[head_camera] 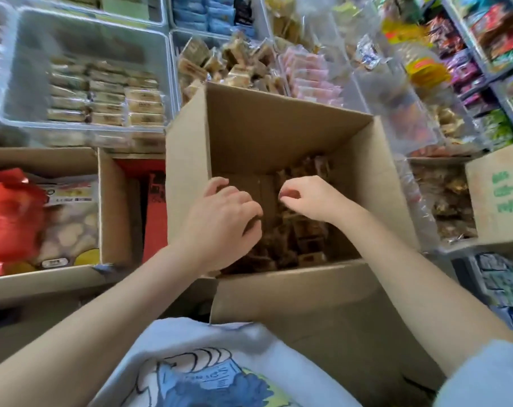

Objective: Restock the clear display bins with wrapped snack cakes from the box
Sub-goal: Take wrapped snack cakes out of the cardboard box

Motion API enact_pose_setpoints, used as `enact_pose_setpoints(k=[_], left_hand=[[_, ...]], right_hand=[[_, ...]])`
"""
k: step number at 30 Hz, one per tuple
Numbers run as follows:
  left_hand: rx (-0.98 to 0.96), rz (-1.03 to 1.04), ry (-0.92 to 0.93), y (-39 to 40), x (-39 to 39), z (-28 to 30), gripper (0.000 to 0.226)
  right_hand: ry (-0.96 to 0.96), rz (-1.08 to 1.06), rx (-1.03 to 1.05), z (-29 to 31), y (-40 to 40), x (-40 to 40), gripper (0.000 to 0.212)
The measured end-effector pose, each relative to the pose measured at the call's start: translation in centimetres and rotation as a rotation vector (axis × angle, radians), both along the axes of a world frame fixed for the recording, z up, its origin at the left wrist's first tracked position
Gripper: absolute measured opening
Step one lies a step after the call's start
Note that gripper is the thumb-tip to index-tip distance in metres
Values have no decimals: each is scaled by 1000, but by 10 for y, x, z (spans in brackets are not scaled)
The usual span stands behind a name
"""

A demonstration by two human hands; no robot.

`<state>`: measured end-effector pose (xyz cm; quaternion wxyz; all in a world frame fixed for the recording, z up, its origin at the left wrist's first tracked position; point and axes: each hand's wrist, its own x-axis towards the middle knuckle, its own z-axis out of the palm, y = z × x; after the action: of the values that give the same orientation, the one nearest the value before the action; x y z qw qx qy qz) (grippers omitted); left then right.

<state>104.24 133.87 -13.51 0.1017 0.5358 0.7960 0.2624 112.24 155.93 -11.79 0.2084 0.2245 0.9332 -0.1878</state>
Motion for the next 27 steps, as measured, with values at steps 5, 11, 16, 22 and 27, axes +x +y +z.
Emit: enact_pose_setpoints(k=[5, 11, 16, 22, 27], left_hand=[[-12, 73, 26, -5, 1, 1, 22], [12, 154, 25, -7, 11, 0, 30], [30, 173, 37, -6, 16, -2, 27], [35, 222, 2, 1, 15, -1, 37], [229, 484, -323, 10, 4, 14, 54]], right_hand=[[-329, 239, 96, -64, 12, -17, 30], [-840, 563, 218, -113, 11, -2, 38], [-480, 354, -11, -120, 28, -10, 38], [-24, -206, -655, -62, 49, -32, 36], [209, -208, -1115, -10, 39, -29, 45]])
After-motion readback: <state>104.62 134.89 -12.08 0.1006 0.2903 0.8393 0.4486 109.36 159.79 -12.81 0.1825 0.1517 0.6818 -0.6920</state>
